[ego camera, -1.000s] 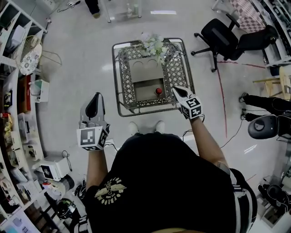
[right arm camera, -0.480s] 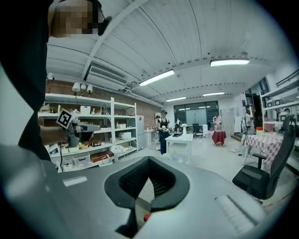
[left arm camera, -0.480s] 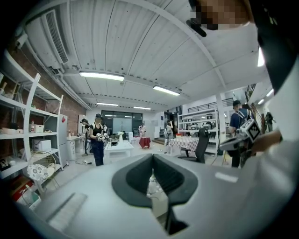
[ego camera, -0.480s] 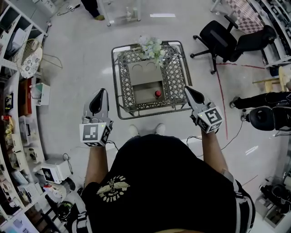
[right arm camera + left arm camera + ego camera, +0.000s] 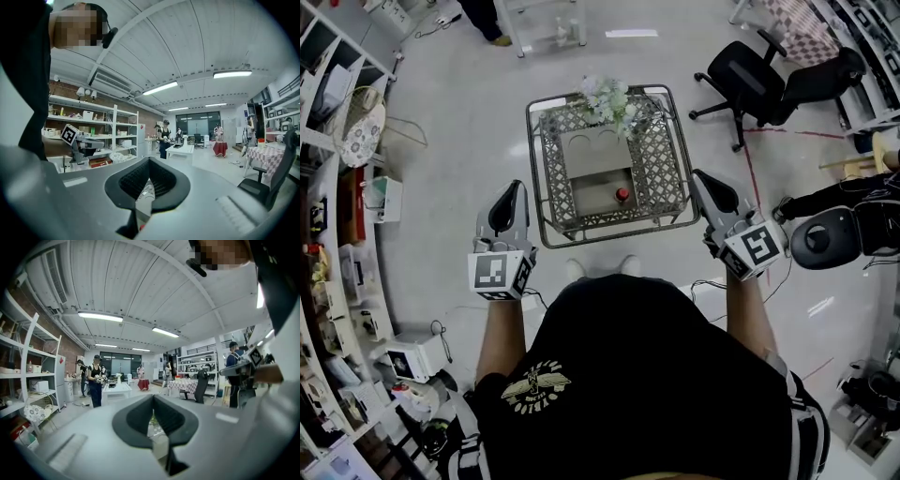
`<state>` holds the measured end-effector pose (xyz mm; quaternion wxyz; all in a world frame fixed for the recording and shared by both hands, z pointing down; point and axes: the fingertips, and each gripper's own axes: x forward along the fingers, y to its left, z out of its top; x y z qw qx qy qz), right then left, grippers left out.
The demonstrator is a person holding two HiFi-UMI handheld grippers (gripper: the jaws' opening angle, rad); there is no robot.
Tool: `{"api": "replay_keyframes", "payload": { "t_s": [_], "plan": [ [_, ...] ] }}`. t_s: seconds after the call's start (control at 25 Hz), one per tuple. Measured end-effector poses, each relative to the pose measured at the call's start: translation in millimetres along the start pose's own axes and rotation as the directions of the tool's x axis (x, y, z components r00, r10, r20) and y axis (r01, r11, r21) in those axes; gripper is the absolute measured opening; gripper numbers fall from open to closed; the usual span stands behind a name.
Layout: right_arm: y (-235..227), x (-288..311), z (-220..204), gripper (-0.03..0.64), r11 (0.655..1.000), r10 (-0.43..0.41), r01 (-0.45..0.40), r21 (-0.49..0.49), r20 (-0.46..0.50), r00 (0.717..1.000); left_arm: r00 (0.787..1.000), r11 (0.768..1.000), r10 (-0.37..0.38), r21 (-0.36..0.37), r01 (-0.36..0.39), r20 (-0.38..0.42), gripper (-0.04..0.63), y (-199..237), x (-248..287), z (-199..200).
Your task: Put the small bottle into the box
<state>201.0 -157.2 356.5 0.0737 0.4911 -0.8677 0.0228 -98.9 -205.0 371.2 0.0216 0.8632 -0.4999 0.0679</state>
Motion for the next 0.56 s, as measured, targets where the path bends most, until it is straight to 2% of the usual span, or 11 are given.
{"api": "replay_keyframes", "payload": {
  "t_s": [0.56],
  "plan": [
    [-23,-14,-2,0.008,1.0,0.009,-0.009,0.015,0.008,1.0,1.0,1.0,0.013,0.004,-0.013,0.02,0.0,-26,12,9]
  ]
}}
